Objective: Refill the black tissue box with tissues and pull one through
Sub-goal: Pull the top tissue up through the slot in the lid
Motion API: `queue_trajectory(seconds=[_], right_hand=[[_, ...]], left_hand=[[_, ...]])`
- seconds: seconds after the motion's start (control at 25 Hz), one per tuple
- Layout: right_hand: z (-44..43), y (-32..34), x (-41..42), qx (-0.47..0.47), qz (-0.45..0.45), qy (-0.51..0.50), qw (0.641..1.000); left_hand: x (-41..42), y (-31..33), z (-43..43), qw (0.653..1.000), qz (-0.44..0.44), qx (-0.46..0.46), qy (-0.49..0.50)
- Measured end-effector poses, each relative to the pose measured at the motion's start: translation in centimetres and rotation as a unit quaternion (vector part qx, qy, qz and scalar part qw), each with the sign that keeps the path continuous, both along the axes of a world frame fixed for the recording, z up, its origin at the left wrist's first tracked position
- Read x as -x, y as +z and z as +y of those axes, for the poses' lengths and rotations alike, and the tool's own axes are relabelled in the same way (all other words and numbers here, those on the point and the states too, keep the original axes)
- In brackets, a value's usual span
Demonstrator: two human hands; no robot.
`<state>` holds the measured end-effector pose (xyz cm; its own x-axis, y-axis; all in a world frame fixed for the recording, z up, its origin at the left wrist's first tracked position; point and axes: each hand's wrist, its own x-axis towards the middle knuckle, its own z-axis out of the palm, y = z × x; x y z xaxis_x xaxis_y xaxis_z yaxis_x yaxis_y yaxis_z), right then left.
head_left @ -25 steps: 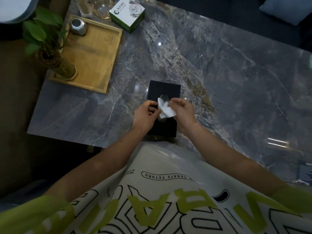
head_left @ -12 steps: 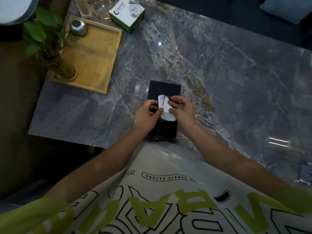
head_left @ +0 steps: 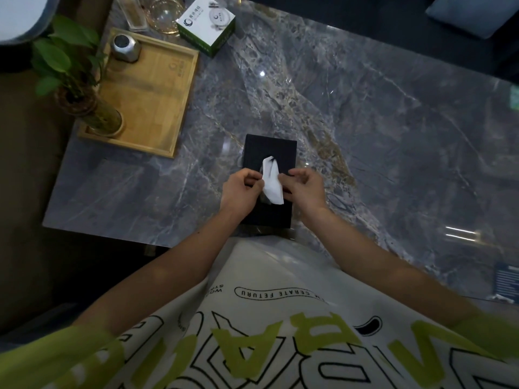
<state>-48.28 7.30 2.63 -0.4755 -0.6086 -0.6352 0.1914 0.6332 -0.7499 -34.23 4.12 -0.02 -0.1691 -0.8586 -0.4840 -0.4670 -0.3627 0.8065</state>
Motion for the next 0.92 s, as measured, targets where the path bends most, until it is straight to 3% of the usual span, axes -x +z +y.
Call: queue_trajectory(seconds=[0.12,0.28,0.64,0.8,0.92], right_hand=[[0.1,0.0,-0.1,-0.082,-0.052,0.066,0.993],[0.0,0.8,-0.5,-0.070,-0.096,0.059,0.991],[0.7,0.3,0.2,0.050,0.083,0.175,0.980],[0.9,0.1,0.2,0.060,0.084,0.174,0.979],[0.6,0.2,0.2,0.046,0.001,0.111,0.993]], left_hand=[[0.0,0.0,0.1,1.000,0.004,-0.005,-0.008],[-0.4,0.2,0.2,1.000,-0.002,-0.009,-0.013],[-0.1,1.0,0.3,1.000,-0.018,-0.011,0.000],[0.0,1.2,0.4,1.000,-0.012,-0.005,-0.006],[0.0,1.0,0.6,1.000,-0.005,0.001,-0.006]])
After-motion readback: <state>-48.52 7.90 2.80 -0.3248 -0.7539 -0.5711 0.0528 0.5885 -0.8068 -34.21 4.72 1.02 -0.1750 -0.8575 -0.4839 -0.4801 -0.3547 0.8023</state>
